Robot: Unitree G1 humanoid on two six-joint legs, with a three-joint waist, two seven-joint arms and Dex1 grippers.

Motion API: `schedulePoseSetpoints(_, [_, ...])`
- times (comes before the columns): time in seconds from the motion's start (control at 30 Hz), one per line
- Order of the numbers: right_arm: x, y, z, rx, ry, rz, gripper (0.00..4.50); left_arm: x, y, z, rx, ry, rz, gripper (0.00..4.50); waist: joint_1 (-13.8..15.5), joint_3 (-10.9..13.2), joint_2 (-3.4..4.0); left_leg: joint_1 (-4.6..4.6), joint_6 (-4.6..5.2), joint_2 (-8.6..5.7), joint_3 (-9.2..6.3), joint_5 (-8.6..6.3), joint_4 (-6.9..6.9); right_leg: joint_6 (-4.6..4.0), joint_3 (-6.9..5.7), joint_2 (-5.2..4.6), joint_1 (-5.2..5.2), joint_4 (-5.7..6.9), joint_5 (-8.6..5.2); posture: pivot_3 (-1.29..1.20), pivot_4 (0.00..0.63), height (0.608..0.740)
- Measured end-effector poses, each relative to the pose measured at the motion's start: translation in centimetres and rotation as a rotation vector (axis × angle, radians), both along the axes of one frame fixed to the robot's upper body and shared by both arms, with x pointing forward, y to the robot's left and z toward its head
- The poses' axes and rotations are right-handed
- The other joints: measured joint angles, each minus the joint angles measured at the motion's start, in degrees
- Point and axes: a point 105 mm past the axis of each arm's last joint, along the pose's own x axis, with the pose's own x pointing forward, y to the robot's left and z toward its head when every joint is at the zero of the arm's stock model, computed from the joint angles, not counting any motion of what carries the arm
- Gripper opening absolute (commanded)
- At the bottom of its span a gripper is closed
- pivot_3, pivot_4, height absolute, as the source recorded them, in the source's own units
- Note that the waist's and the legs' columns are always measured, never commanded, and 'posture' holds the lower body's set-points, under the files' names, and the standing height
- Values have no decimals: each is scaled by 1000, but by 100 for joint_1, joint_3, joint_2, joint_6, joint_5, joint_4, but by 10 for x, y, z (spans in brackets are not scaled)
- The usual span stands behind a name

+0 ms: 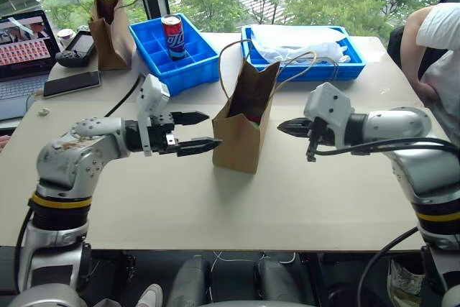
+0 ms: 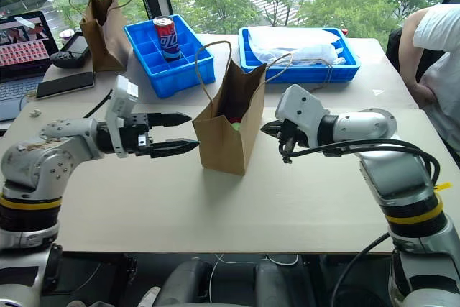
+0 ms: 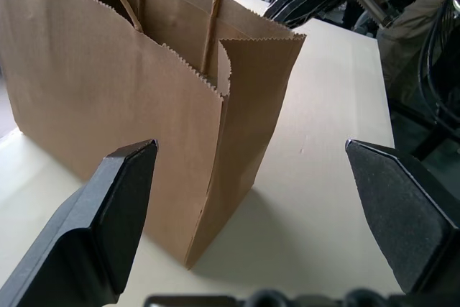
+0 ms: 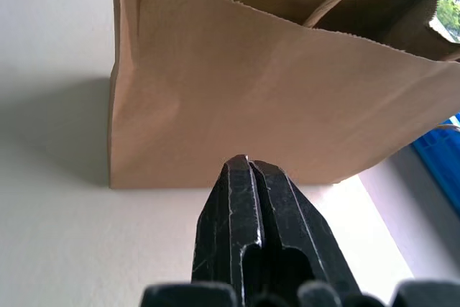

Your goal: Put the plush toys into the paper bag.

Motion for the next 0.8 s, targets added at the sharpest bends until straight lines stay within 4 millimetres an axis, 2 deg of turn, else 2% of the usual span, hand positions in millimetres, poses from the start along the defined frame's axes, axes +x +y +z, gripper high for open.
schedulePoseSetpoints(0.13, [-3,23,-5,61,5,67,24,-1,-19,-3,-48,29,17,4500,-17,0,0,0,0,1,-2,0,-3,0,0,2,-5,9,0,0,150,740])
schedulePoseSetpoints(0.57, [-6,55,-7,191,14,121,24,-1,-42,-20,-39,78,75,4500,-38,0,0,11,-3,-2,-4,2,-1,0,1,2,-3,27,0,0,150,740])
schedulePoseSetpoints(0.8, [-4,63,-11,219,16,127,24,5,-50,-26,-53,83,138,4500,-37,0,0,12,-4,-4,-4,2,0,0,1,2,-2,27,0,0,150,740])
